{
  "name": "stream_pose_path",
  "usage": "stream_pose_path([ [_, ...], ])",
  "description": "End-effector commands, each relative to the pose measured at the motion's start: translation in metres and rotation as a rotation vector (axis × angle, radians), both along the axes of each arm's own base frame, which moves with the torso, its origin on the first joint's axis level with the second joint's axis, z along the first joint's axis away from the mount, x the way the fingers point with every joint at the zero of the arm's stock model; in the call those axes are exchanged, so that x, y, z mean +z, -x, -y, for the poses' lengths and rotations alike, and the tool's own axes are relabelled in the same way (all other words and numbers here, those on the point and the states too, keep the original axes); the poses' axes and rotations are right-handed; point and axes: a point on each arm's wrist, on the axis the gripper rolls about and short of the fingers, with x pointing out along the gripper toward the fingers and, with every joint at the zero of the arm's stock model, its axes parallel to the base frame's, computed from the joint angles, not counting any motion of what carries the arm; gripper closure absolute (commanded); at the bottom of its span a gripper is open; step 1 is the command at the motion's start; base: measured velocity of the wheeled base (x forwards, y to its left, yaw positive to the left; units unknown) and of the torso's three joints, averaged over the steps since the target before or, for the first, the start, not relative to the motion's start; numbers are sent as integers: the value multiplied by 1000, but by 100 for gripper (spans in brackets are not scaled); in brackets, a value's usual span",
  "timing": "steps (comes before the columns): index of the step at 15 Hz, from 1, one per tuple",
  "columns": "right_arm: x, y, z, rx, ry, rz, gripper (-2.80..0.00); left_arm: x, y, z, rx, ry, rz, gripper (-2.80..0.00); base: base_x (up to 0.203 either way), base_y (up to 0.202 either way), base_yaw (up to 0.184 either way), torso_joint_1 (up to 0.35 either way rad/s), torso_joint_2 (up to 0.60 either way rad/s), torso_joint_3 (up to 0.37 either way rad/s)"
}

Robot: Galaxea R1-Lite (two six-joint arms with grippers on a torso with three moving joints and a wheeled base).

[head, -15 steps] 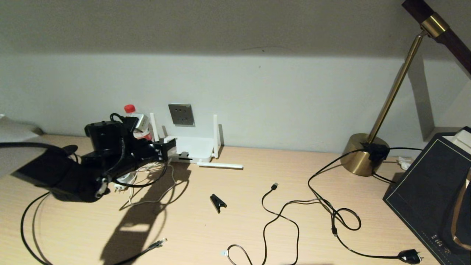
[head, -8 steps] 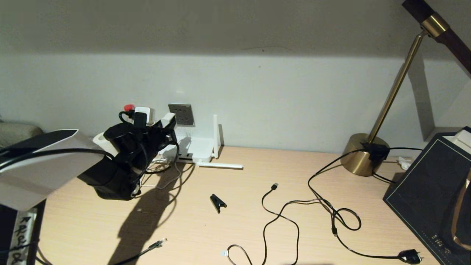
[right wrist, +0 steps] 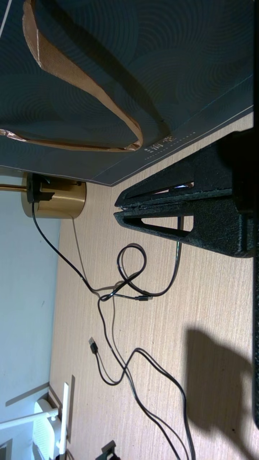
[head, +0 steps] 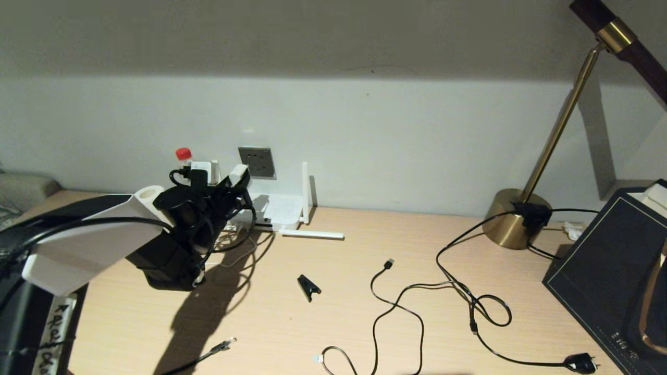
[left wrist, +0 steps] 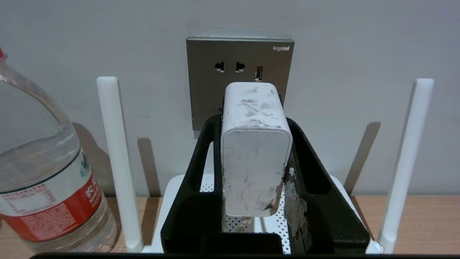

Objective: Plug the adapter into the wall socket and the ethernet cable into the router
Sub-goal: Align plug and socket

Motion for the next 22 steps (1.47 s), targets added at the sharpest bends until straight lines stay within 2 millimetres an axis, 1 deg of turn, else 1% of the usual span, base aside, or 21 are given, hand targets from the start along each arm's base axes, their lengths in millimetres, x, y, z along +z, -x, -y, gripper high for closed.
stream_pose_path([
  [1, -10, -3, 0, 0, 1, -34, 0, -11, -7, 1, 0, 1, -1, 0, 0, 0, 0, 0, 0, 0],
  [6, -10, -3, 0, 0, 1, -34, 0, -15, -10, 1, 0, 2, -3, 0, 0, 0, 0, 0, 0, 0],
  [10, -10, -3, 0, 0, 1, -34, 0, -11, -12, 2, 3, 6, 15, 0, 0, 0, 0, 0, 0, 0],
  [14, -10, -3, 0, 0, 1, -35, 0, -11, -12, 1, 4, 6, 15, 0, 0, 0, 0, 0, 0, 0],
  [19, -10, -3, 0, 0, 1, -35, 0, -2, -16, 1, 4, 5, 55, 0, 0, 0, 0, 0, 0, 0],
  [22, -10, -3, 0, 0, 1, -35, 0, -3, -17, -1, 8, 3, 52, 0, 0, 0, 0, 0, 0, 0],
])
